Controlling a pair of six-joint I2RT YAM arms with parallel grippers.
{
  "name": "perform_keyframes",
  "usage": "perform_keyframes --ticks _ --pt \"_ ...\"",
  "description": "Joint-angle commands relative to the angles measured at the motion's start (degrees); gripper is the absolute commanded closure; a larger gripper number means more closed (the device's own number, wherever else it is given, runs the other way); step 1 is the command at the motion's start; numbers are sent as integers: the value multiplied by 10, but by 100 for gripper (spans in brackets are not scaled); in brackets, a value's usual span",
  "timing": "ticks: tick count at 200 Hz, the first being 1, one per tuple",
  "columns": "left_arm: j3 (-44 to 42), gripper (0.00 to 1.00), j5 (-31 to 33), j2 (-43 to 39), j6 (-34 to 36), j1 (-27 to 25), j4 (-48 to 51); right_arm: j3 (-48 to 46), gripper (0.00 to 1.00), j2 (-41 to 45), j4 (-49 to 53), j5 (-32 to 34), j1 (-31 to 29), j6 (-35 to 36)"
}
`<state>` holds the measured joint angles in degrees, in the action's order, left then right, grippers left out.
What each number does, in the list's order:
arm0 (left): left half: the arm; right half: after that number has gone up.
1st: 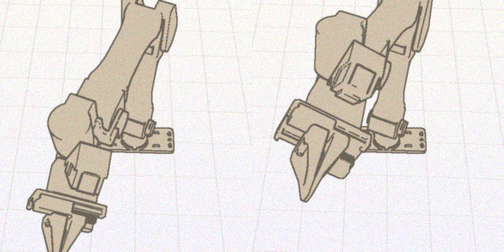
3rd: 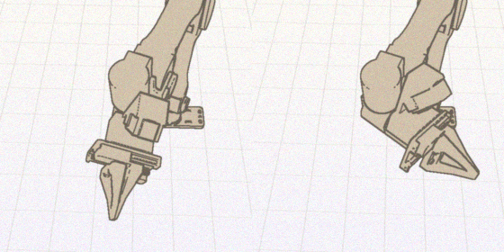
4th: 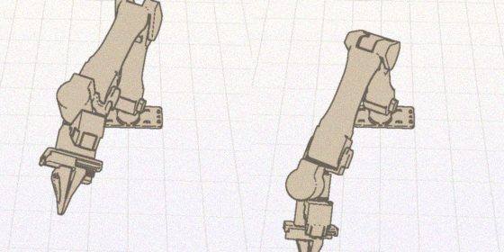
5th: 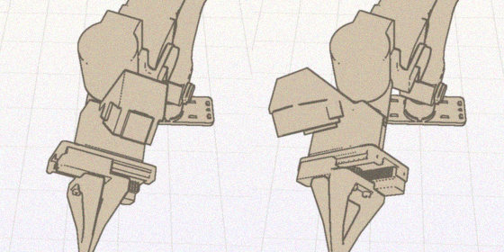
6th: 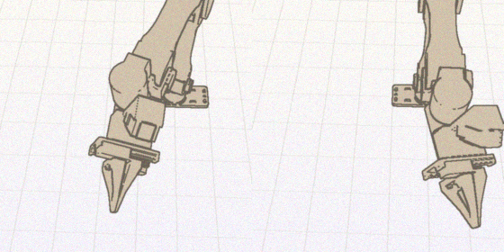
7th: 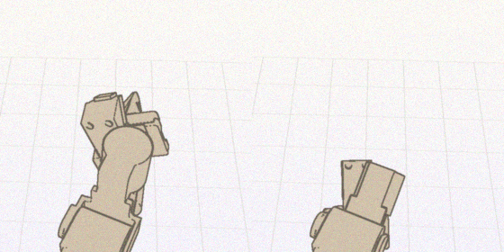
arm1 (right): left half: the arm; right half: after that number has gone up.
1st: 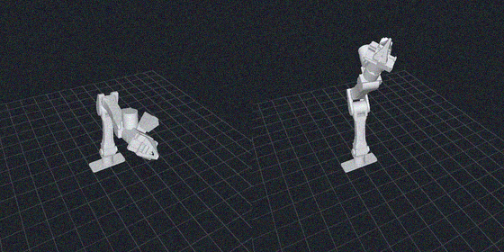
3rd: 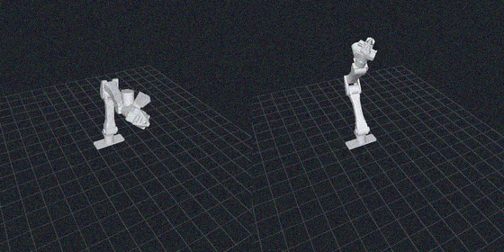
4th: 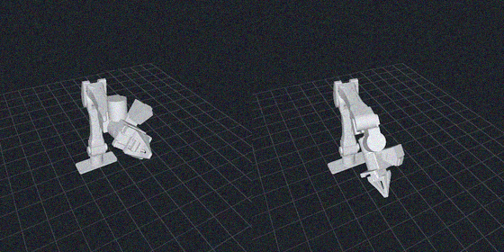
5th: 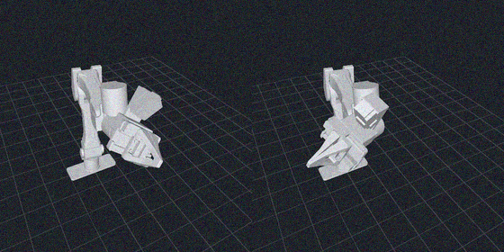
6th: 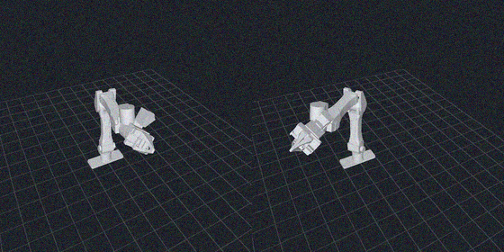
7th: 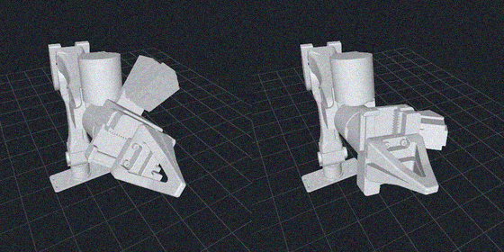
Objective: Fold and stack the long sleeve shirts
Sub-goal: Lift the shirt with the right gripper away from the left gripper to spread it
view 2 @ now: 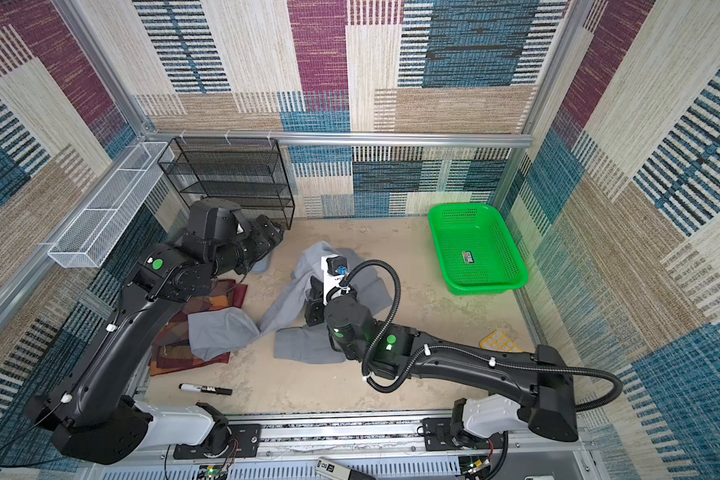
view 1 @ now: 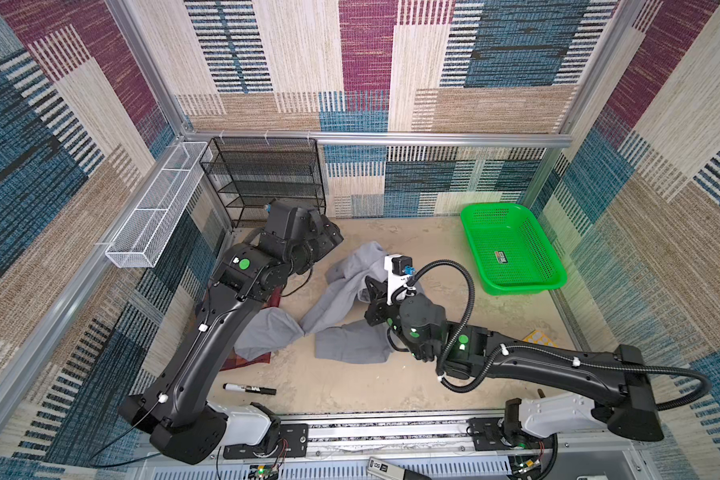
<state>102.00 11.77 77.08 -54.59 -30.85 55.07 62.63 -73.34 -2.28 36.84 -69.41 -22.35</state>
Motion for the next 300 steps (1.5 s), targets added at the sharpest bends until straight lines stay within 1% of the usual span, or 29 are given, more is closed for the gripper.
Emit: perform_keyframes --ticks 1,8,20,31,48,65,82,97,118,125,134,149,162,174,179,184,199,228,234,254,277,300 --pt "8 10 39 -23 120 5 42 0 100 32 19 -53 13 4" --pt "7 10 47 -33 143 6 46 5 100 39 28 -70 22 1" --pt "-8 10 56 -61 177 6 50 22 100 48 55 -79 33 -3" --pt "-41 12 35 -91 215 6 39 44 100 50 77 -85 41 7" --pt "-113 15 -17 -136 242 5 30 70 100 58 90 -82 44 25" --pt "-187 17 -69 -174 240 5 29 84 100 69 94 -87 52 40" --pt "-265 19 -124 -205 234 -3 3 99 100 75 102 -94 62 53" --pt "-314 20 -142 -225 241 -15 -17 108 100 81 106 -111 70 62" --pt "-328 20 -135 -248 268 -20 -26 119 100 91 112 -143 83 70" --pt "-327 20 -123 -258 281 -20 -28 128 100 90 122 -151 91 74" --pt "-328 18 -118 -268 301 -19 -35 136 100 90 131 -159 100 74" --pt "-329 16 -143 -276 331 -20 -51 148 100 90 139 -199 120 78" --pt "-334 15 -192 -269 352 -20 -61 165 100 86 147 -235 133 83" --pt "-337 16 -218 -259 370 -20 -62 183 100 81 159 -252 138 87" --pt "-340 17 -231 -257 383 -20 -63 188 100 80 162 -257 139 89" --pt "-344 23 -238 -256 399 -20 -63 194 100 80 163 -269 142 93" --pt "-354 24 -206 -265 439 -20 -53 209 100 78 175 -294 154 96" --pt "-380 22 -66 -300 513 -20 -70 261 100 66 219 -345 176 102" --pt "-385 21 -52 -307 520 -20 -79 270 100 64 226 -357 181 103" --pt "-408 18 -56 -323 538 -20 -122 300 100 54 249 -378 194 102" --pt "-431 19 -70 -311 558 -24 -149 332 100 49 262 -402 203 102" --pt "-449 20 -52 -298 571 -35 -186 363 100 44 278 -430 210 102"
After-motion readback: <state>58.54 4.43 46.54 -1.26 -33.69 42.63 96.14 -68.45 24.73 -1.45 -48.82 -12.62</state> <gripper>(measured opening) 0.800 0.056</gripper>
